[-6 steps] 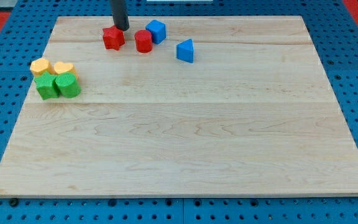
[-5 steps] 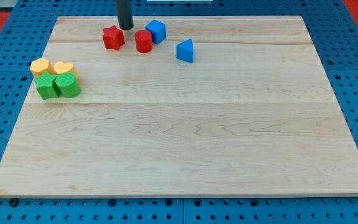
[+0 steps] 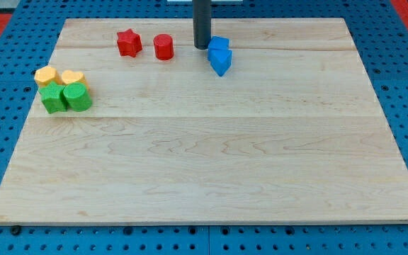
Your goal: Move blue cube to blue triangle
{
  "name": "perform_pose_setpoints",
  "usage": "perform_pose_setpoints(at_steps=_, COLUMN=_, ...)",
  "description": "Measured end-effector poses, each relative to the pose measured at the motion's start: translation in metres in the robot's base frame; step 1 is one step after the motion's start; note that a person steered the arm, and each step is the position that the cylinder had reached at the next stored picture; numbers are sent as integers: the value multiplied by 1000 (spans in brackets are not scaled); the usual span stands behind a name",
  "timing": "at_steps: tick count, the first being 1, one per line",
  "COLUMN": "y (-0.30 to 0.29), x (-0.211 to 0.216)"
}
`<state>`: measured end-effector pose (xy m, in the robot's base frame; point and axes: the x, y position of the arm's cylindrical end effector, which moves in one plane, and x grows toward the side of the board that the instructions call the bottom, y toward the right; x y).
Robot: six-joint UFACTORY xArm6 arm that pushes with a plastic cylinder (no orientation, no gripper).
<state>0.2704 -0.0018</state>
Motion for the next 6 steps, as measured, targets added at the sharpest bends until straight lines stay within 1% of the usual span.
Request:
perform_pose_setpoints(at_steps=2, y=7, x=-7)
perform_pose_setpoints(at_steps=4, y=28, x=-7)
perform_pose_setpoints(at_steps=6, y=23, x=-19)
